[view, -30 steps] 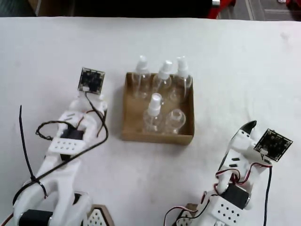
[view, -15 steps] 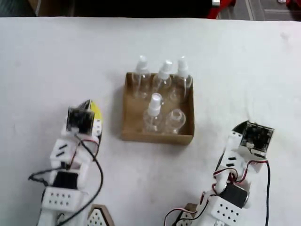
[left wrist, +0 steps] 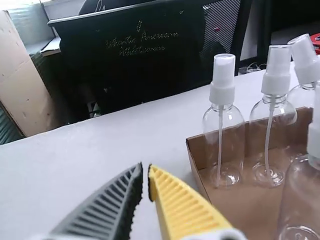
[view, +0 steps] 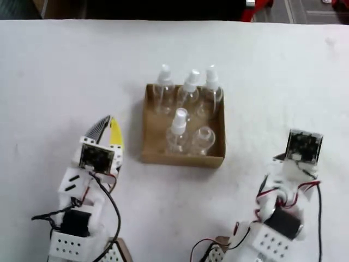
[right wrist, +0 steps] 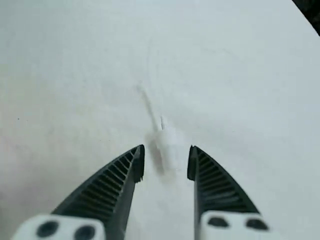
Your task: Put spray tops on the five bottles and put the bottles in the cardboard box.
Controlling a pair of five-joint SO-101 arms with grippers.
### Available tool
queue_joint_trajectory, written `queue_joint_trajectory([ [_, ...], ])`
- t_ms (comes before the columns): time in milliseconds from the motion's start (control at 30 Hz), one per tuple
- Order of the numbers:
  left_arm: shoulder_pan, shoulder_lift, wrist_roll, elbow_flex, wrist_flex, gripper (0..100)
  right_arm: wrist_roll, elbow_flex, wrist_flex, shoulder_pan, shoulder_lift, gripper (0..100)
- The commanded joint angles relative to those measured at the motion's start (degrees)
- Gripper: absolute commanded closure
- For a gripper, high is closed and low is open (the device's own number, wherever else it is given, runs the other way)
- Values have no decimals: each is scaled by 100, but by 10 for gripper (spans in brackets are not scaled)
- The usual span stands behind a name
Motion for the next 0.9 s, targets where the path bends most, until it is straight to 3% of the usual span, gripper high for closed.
queue_joint_trajectory([
  [0, 110, -110, -141, -9, 26, 976, 316, -1090, 4, 356, 1736, 872],
  [200, 110, -110, -141, -9, 26, 976, 791, -2215, -453, 558, 4901, 868],
  [333, 110, -110, -141, -9, 26, 976, 905, -3103, -646, 840, 6378, 870],
  [400, 110, -110, -141, -9, 26, 976, 1327, -3481, -611, 875, 6923, 871],
  [567, 110, -110, -141, -9, 26, 976, 2048, -4229, -611, 752, 7820, 869],
  [867, 110, -110, -141, -18, 26, 976, 2119, -4624, -620, 400, 8426, 869],
])
